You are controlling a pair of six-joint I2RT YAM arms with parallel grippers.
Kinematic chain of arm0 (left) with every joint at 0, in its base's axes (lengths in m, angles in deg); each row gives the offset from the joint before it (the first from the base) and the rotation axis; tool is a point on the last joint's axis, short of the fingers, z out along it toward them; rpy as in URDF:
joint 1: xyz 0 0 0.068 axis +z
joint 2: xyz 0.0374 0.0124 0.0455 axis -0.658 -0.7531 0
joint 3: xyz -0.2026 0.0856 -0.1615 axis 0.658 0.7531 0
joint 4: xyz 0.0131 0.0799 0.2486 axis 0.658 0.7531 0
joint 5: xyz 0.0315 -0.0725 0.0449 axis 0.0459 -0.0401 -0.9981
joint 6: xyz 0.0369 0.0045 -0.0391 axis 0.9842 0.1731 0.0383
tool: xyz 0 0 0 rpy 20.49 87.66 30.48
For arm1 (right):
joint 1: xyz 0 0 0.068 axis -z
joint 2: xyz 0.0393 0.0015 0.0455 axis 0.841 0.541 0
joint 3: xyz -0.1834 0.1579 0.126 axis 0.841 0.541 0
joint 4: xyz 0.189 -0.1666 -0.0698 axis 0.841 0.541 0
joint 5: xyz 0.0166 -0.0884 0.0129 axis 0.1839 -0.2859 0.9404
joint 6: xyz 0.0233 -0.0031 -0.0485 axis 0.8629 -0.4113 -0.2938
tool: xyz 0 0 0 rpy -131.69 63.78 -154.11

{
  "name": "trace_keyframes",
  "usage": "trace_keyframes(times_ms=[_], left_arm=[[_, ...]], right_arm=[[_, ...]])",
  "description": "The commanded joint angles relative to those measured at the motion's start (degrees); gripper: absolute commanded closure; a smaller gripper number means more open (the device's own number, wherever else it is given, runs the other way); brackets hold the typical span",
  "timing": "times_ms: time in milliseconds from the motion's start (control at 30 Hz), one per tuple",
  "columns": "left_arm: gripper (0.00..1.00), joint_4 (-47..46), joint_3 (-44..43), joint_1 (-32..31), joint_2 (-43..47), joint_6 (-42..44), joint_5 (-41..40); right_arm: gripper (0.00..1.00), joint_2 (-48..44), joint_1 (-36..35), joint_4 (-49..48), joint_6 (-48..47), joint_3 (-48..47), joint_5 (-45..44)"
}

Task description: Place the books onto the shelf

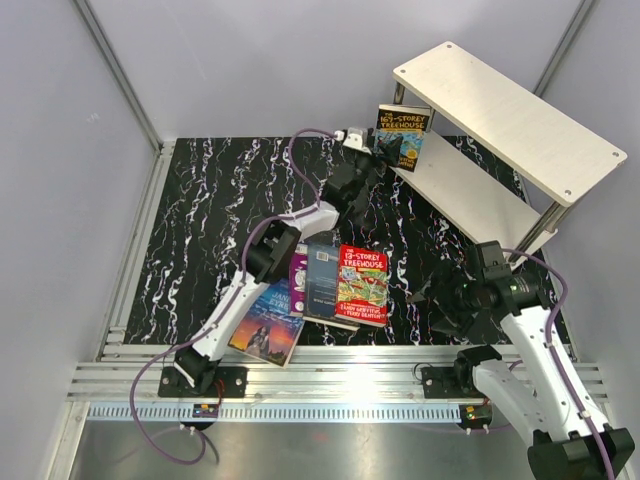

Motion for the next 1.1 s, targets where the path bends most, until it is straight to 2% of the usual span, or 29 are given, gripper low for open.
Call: trace_keyframes(times_ms=[0,200,267,400,500,533,600,633,700,733,767,833,867,1000,1067], left_arm=[[0.03,-0.35,-10.56,-0.74,-2.97,0.24,0.42],[0.04,7.12,-31.64,-1.71,-15.09,-0.97,-9.95],[0.04,6.87,-31.6,-1.71,-15.54,-1.86,-12.15],[0.04,5.73,-26.33,-2.14,-12.74,-0.47,-10.59],[0.04,3.54,-20.02,-3.11,-7.58,3.57,-9.09],[0.04,2.48,-14.42,-3.55,-5.98,4.19,-9.08],[0.04,-0.06,-9.73,-3.73,-2.55,5.51,-9.08],[0.04,-0.6,-3.53,-4.08,1.55,6.04,-9.0],[0.04,-2.96,3.52,-4.6,5.88,7.97,-8.99],[0.04,-4.11,7.39,-5.13,10.95,8.33,-9.43],[0.04,-5.08,15.52,-5.22,13.35,8.42,-9.96],[0.04,-7.02,22.69,-5.48,18.62,7.98,-11.1],[0.04,-7.11,29.68,-5.57,23.52,7.54,-11.71],[0.04,-3.62,41.14,-5.57,32.78,6.58,-12.34],[0.08,0.43,43.37,-5.57,36.56,5.61,-11.81]], right_arm=[[0.09,-2.27,0.06,0.71,1.16,0.96,0.37],[0.09,-3.94,0.06,2.64,1.6,0.96,-0.16],[0.09,-3.95,0.15,2.91,1.6,1.05,-0.51],[0.09,-3.77,0.06,2.47,1.69,1.4,-0.34],[0.09,-3.16,0.06,1.42,1.78,1.49,-0.25],[0.09,-2.98,0.06,1.24,1.86,1.4,-0.16],[0.09,-2.11,0.06,0.28,1.6,1.05,-0.07],[0.09,-1.75,0.06,-0.42,1.51,0.87,-0.07],[0.09,-0.96,0.06,-1.22,1.16,0.43,-0.16],[0.09,-0.53,0.06,-1.57,0.81,-0.18,-0.07],[0.09,0.44,0.06,-2.53,0.29,-0.62,-0.16],[0.09,1.84,0.06,-3.24,-1.55,-1.67,-0.95],[0.09,3.59,0.06,-4.2,-2.09,-3.07,-1.21],[0.09,8.26,0.06,-7.81,-4.81,-6.24,-1.49],[0.15,11.32,0.06,-11.49,-5.69,-7.74,-0.87]])
